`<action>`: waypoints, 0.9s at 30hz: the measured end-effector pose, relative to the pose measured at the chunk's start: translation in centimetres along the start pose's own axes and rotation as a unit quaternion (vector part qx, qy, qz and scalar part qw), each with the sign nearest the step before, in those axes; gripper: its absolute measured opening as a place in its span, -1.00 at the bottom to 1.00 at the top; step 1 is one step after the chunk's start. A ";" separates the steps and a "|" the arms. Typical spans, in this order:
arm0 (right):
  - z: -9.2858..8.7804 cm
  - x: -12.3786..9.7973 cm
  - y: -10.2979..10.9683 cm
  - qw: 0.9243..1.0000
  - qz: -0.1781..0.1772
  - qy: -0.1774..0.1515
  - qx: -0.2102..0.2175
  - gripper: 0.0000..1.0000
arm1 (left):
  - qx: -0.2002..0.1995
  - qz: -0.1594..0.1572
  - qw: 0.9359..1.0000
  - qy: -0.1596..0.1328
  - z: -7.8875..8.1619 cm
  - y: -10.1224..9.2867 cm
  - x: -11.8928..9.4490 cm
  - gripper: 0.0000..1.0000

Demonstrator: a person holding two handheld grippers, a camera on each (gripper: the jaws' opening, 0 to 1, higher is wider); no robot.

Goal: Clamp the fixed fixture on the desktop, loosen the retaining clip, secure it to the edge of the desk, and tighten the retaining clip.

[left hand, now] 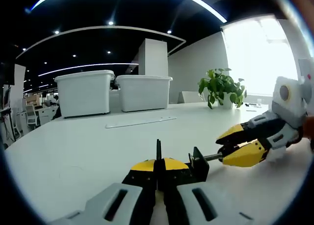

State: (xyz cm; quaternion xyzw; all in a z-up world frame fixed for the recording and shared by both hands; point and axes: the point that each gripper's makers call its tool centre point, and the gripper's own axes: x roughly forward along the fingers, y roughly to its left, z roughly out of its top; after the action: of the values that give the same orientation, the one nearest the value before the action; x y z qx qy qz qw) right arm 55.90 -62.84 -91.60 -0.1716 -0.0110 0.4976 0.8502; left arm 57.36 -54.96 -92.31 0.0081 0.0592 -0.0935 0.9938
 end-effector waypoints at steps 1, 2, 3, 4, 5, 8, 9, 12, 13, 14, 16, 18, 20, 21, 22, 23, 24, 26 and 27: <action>0.0 0.0 0.0 1.000 -0.001 0.000 -0.007 -0.59 | 0.000 0.000 1.000 0.000 0.0 0.0 0.0 -0.93; 0.1 0.0 -0.1 1.000 -0.003 -0.003 -0.030 -0.59 | 0.000 0.000 1.000 0.000 0.0 0.0 0.0 -0.93; 0.1 0.0 0.0 0.999 -0.004 -0.004 -0.042 -0.59 | 0.000 0.000 1.000 0.000 0.0 0.0 0.0 -0.93; 0.0 0.0 0.0 0.999 -0.005 -0.004 -0.052 -0.59 | -0.001 0.000 1.000 0.000 0.0 0.0 0.0 -0.93; 0.0 0.1 0.1 0.998 -0.005 -0.004 -0.055 -0.59 | -0.001 0.001 1.000 0.000 0.0 0.0 0.0 -0.93; 0.1 0.1 0.0 0.993 -0.009 -0.002 -0.118 -0.58 | -0.002 0.001 1.000 0.000 0.0 0.0 0.0 -0.93; 0.1 0.2 0.1 0.992 -0.010 -0.001 -0.127 -0.58 | -0.002 0.001 1.000 0.000 0.0 0.0 0.0 -0.93; 0.0 0.2 0.1 0.992 -0.011 -0.003 -0.128 -0.58 | -0.003 0.002 1.000 0.000 0.0 0.1 0.0 -0.93; -0.1 0.2 0.2 0.991 -0.011 -0.004 -0.130 -0.57 | -0.003 0.002 1.000 0.000 0.0 0.0 0.0 -0.93; 0.0 0.2 0.2 0.988 -0.011 -0.006 -0.151 -0.57 | -0.003 0.002 1.000 0.000 0.0 0.1 0.0 -0.93; -0.1 0.3 0.1 0.987 -0.013 -0.005 -0.159 -0.57 | -0.003 0.002 1.000 0.001 -0.1 0.1 0.0 -0.92; -0.1 0.2 0.1 0.984 -0.015 -0.007 -0.175 -0.57 | -0.004 0.003 1.000 0.001 -0.1 0.1 0.0 -0.92; -0.1 0.3 0.2 0.981 -0.017 -0.009 -0.192 -0.57 | -0.004 0.003 1.000 0.001 -0.1 0.1 0.0 -0.92; -0.1 0.3 0.2 0.980 -0.018 -0.010 -0.200 -0.56 | -0.004 0.003 1.000 0.001 -0.1 0.1 0.0 -0.92; 0.0 0.2 0.3 0.976 -0.019 -0.010 -0.216 -0.56 | -0.004 0.003 1.000 0.001 -0.1 0.1 0.0 -0.92; -0.1 0.2 0.4 0.972 -0.021 -0.009 -0.233 -0.56 | -0.005 0.003 1.000 0.001 -0.1 0.1 0.0 -0.92; 0.0 0.2 0.5 0.966 -0.023 -0.009 -0.258 -0.56 | -0.004 0.003 1.000 0.001 -0.1 0.1 0.0 -0.92; -0.2 0.2 0.7 0.965 -0.025 -0.006 -0.260 -0.55 | -0.004 0.003 1.000 0.001 -0.1 0.1 0.0 -0.92; -0.1 0.2 0.6 0.966 -0.027 -0.005 -0.256 -0.55 | -0.004 0.003 1.000 0.001 -0.1 0.1 0.0 -0.92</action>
State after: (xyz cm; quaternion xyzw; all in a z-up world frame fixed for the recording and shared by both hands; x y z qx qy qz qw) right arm 55.52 -62.46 -91.93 -0.3804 -0.1469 0.4561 0.7910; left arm 57.34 -54.87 -92.37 0.0044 0.0608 -0.0900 0.9941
